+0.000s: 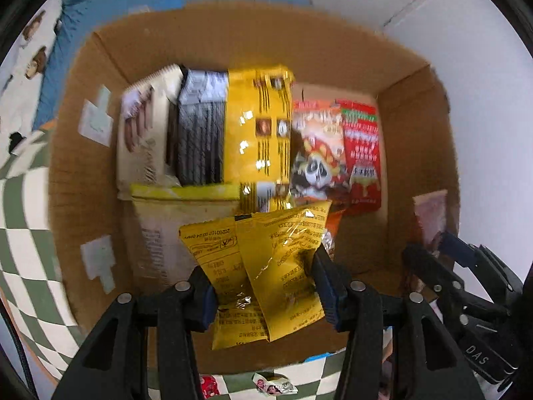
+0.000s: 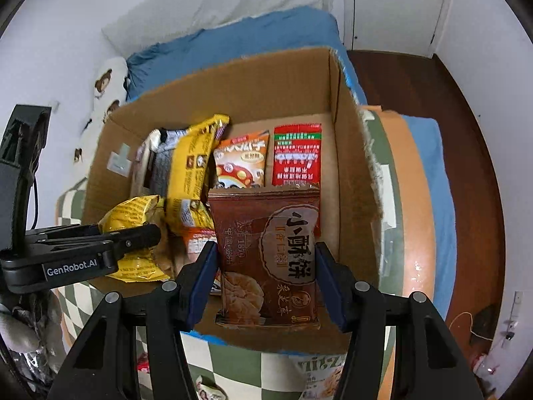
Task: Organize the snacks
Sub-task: 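Carry yellow packet in left gripper into box while right gripper carries cookie packet, then open both grippers and lift them out of the box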
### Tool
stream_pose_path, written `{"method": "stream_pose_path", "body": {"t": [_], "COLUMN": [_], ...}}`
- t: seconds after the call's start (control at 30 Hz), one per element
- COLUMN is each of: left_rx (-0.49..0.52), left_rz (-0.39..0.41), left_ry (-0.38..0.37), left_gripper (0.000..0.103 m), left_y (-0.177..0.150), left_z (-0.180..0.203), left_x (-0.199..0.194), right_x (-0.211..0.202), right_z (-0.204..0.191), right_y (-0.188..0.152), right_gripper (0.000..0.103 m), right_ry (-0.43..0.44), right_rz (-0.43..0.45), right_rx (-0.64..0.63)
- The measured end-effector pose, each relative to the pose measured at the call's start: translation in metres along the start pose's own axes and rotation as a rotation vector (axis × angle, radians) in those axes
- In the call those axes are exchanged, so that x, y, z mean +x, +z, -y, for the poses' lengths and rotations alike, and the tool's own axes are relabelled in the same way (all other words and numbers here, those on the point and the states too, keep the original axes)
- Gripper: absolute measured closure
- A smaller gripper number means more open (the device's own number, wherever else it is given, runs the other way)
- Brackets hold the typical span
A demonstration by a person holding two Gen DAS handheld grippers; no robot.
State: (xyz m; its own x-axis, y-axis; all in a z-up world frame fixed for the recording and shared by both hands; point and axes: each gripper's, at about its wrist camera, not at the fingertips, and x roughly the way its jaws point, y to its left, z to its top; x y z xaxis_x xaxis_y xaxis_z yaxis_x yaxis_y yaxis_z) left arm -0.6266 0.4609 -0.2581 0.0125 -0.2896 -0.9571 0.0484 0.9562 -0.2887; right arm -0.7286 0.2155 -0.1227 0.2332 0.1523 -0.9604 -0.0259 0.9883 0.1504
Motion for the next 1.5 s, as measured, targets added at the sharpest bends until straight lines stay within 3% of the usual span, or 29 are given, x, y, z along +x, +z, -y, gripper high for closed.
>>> {"method": "stream_pose_path", "body": {"t": [0.07, 0.1, 0.17, 0.23, 0.4, 0.6, 1.0, 1.5], "left_rx": [-0.022, -0.025, -0.022, -0.026, -0.034, -0.016, 0.023, 0.042], "left_rz": [-0.051, -0.062, -0.061, -0.056, -0.048, 0.018, 0.296, 0.56], "left_ry": [-0.011, -0.02, -0.017, -0.008, -0.003, 0.057, 0.165, 0.231], "left_gripper": [0.045, 0.035, 0.023, 0.015, 0.015, 0.015, 0.015, 0.015], "left_y": [0.0, 0.0, 0.0, -0.001, 0.0, -0.007, -0.051, -0.126], "left_z": [-0.003, -0.005, -0.005, -0.006, -0.007, -0.009, -0.004, 0.014], "left_x": [0.013, 0.018, 0.023, 0.025, 0.024, 0.005, -0.053, -0.109], "right_x": [0.015, 0.022, 0.034, 0.04, 0.043, 0.036, 0.007, -0.076], "right_z": [0.001, 0.002, 0.003, 0.004, 0.004, 0.004, -0.001, -0.025], "right_y": [-0.002, -0.003, -0.002, -0.004, -0.004, -0.006, -0.03, -0.081], "right_gripper": [0.042, 0.038, 0.017, 0.012, 0.012, 0.012, 0.012, 0.012], "right_ry": [0.002, -0.002, -0.041, -0.04, -0.041, -0.033, -0.05, -0.066], "right_rz": [-0.053, -0.081, -0.112, -0.122, -0.125, -0.108, -0.008, 0.234], "right_rx": [-0.001, 0.003, -0.005, -0.005, -0.004, 0.008, -0.009, -0.057]}}
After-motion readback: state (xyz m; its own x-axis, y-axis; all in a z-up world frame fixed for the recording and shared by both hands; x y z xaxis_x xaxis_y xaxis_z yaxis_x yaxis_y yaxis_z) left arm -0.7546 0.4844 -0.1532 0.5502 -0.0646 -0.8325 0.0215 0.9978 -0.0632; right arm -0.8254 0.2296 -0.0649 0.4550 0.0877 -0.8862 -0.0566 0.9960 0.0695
